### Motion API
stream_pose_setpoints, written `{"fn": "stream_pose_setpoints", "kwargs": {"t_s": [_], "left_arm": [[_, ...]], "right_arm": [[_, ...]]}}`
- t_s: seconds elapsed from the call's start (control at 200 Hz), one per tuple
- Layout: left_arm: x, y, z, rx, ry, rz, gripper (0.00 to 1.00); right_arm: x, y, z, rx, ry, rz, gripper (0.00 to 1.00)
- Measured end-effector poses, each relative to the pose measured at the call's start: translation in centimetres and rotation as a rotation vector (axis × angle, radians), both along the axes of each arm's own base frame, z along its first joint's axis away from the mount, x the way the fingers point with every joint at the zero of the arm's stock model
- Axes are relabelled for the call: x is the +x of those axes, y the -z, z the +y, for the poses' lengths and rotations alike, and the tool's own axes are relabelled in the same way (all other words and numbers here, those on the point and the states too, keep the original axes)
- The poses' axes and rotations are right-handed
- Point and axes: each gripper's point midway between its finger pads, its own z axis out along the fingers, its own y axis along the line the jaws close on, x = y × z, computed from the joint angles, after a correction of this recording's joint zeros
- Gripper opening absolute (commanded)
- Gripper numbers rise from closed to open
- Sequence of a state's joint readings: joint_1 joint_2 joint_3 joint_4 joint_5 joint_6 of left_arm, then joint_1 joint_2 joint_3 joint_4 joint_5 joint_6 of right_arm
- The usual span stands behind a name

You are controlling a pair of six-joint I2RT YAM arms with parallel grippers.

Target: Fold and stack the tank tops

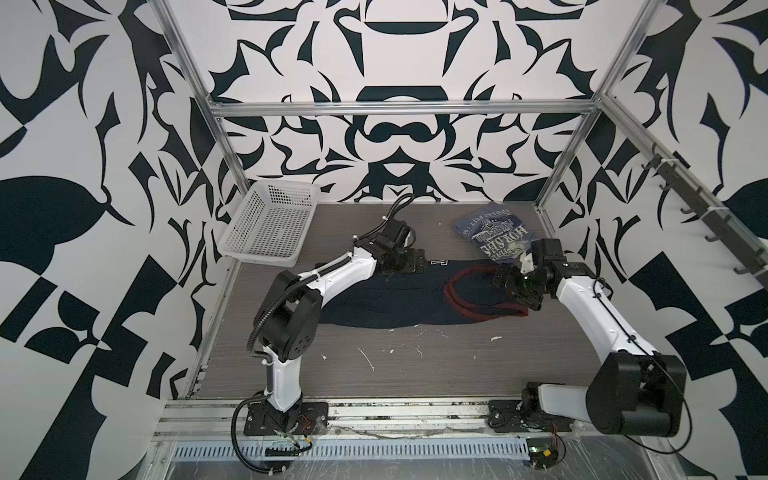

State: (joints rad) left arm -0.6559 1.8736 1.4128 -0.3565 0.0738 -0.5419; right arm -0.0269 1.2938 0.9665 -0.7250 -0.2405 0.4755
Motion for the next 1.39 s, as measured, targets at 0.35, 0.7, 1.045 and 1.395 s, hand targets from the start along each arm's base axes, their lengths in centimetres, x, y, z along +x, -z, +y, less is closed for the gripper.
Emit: {"fn": "stream_pose_setpoints", "kwargs": {"t_s": [0.35,0.7,1.045,1.395], "left_arm": [[0.8,6.4,13.0,0.150,-0.228,0.115,0.89],[-0.4,8.8,16.1,0.195,-0.298,0.134,0.89],[-8.3,9.2,14.0,0.181,-0.331,0.101,0.87],[-18.4,9.4,7.6,0.114,-0.233,0.094,0.87]], "right_arm": [[0.4,4.9,2.4,-0.088,-0.086,0.136,1.00],[4.1,10.1,2.0,-0.208,-0.108,0.265,1.00],[8.9,10.6,11.5,-0.331,-0.374,0.234,1.00],[13.7,10.4,22.4,-0.345,-0.611,0.132,1.00]]}}
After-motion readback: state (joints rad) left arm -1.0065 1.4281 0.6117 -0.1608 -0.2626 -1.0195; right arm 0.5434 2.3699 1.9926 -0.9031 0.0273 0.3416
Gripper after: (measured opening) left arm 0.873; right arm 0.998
